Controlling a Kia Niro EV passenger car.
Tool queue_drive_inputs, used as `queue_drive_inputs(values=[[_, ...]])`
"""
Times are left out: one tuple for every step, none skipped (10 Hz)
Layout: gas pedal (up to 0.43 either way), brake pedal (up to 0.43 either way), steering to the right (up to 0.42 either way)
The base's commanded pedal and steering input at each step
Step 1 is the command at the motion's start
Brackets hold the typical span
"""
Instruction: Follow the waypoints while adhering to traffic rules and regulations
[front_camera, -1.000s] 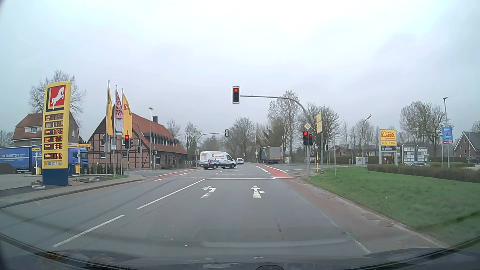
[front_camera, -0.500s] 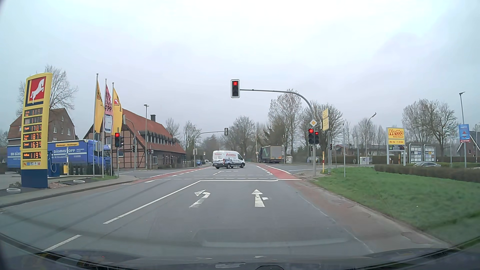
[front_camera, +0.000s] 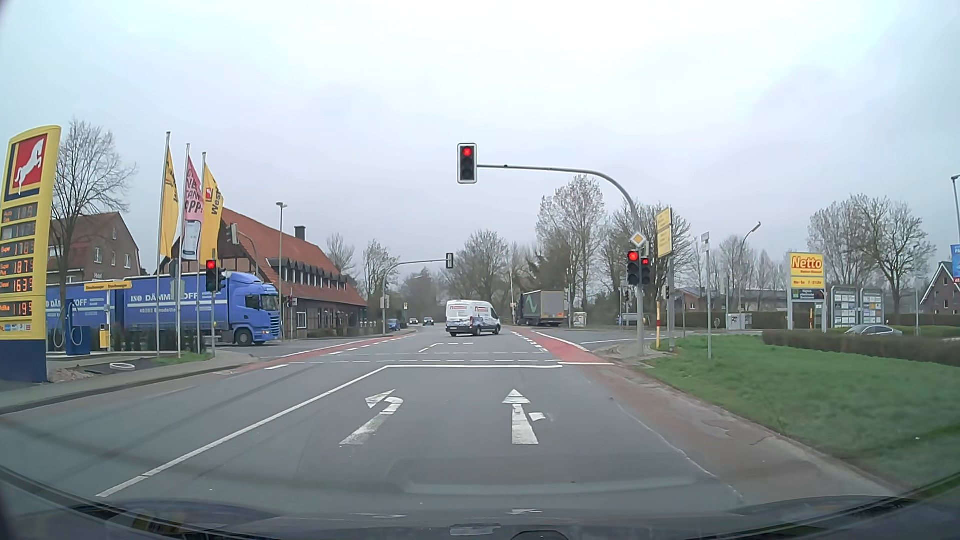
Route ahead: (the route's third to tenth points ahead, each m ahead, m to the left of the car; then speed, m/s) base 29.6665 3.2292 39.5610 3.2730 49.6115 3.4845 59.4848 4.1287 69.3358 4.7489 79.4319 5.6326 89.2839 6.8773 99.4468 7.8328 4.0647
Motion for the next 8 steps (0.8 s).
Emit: queue_drive_inputs(values=[[0.059,0.000,0.023],[0.059,0.000,0.023],[0.059,0.000,0.023],[0.047,0.000,0.023],[0.047,0.000,0.023],[0.047,0.000,0.020],[0.047,0.000,0.015],[0.039,0.000,0.011]])
